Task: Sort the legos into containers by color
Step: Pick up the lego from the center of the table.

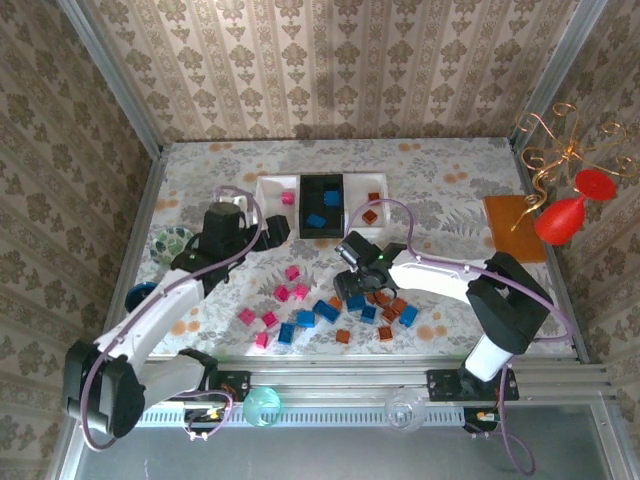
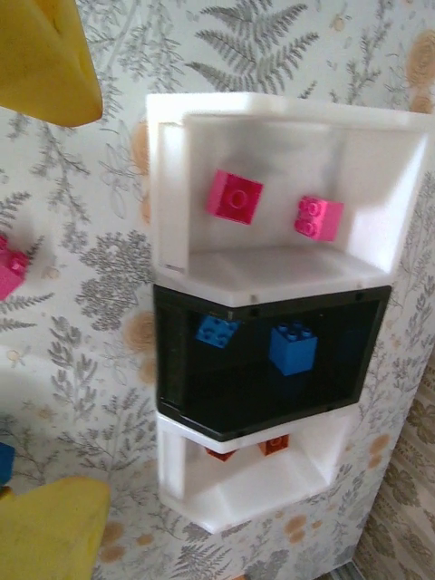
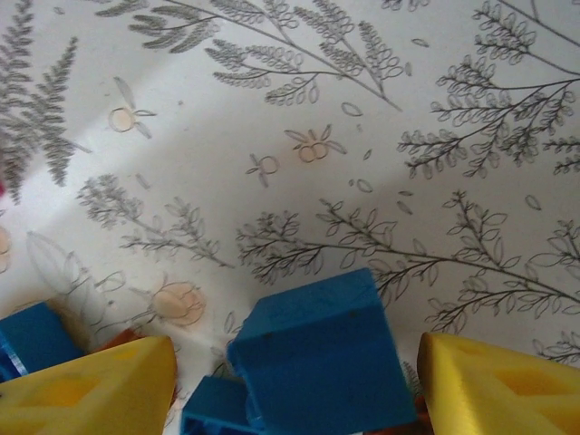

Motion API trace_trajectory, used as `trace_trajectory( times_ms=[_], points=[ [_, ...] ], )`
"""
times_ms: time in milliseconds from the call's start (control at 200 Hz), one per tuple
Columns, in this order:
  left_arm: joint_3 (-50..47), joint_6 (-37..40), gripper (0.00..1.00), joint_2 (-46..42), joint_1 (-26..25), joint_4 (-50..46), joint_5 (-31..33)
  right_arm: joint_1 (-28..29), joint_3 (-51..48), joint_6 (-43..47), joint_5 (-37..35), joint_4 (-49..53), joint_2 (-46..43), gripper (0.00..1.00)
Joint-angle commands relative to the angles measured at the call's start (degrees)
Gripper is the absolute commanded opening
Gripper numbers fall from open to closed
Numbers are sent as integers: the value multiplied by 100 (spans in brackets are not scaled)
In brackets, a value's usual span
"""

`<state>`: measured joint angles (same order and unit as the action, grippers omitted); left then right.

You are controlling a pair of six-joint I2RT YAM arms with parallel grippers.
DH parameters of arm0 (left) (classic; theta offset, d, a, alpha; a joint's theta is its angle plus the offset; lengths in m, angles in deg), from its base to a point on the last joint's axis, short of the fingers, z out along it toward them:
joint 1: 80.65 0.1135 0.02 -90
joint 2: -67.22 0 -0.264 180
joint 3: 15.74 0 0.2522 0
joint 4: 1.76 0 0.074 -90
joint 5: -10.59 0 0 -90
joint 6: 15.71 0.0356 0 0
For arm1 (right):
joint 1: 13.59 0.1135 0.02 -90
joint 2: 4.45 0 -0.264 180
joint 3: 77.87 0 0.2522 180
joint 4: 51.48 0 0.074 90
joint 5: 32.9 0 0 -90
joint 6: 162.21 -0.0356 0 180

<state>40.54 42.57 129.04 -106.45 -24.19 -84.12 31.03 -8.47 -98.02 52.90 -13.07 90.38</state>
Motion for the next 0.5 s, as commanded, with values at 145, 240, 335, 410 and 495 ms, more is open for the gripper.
trace_trajectory(
  times_ms=[145,240,335,410,495],
  points=[
    [-492,-149,100,-484,14,-370,95,-14,299,152,-357,269,421,67],
    [-616,-198,100,-569,18,-347,102,-28,286,151,-342,226,424,59],
    [-730,-244,100,-679,18,-231,84,-56,294,180,-294,160,334,48],
    [-754,-246,100,-733,23,-194,80,-72,331,223,-257,112,220,40],
    [-745,-221,100,-730,32,-223,67,-111,473,282,-215,108,54,35]
  ],
)
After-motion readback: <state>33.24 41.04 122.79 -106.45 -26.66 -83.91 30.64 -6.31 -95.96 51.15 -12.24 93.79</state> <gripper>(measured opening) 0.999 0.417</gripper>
